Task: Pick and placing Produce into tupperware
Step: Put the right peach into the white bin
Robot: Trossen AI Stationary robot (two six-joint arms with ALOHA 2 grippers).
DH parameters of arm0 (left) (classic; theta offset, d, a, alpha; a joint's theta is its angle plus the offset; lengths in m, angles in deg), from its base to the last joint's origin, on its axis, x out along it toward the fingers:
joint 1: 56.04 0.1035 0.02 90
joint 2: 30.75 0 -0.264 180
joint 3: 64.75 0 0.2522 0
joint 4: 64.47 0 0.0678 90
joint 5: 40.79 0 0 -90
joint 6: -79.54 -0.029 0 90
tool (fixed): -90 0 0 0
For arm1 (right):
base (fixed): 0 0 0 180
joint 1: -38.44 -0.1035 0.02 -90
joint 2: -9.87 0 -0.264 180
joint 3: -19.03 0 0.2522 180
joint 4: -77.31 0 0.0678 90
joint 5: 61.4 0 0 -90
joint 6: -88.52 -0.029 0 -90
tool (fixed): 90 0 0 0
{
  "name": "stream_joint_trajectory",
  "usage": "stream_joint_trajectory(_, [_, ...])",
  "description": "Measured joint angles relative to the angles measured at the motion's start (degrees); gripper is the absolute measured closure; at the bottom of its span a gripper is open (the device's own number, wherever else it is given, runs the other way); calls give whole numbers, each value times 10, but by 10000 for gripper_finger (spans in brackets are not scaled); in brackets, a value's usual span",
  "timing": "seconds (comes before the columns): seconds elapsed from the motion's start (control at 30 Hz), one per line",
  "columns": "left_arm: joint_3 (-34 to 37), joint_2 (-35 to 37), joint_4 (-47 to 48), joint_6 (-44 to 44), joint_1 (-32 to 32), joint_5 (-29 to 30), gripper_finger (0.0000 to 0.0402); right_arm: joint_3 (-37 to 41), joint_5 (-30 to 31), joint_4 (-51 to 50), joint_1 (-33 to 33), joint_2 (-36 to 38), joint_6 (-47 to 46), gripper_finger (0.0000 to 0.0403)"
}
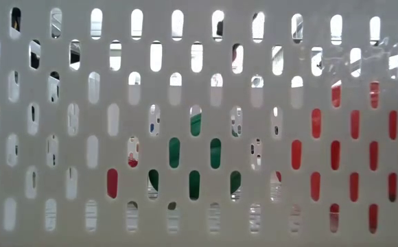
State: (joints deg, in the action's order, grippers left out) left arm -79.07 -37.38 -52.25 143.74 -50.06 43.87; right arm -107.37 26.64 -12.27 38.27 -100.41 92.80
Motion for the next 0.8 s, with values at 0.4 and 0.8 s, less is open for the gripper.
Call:
stream_joint_trajectory(0.4, [0,0,0,0,0,0,401,-95,-58,-52,-28,0,-155,263])
stream_joint_trajectory(0.8, [0,0,0,0,0,0,401,-94,-82,-68,-72,0,-335,263])
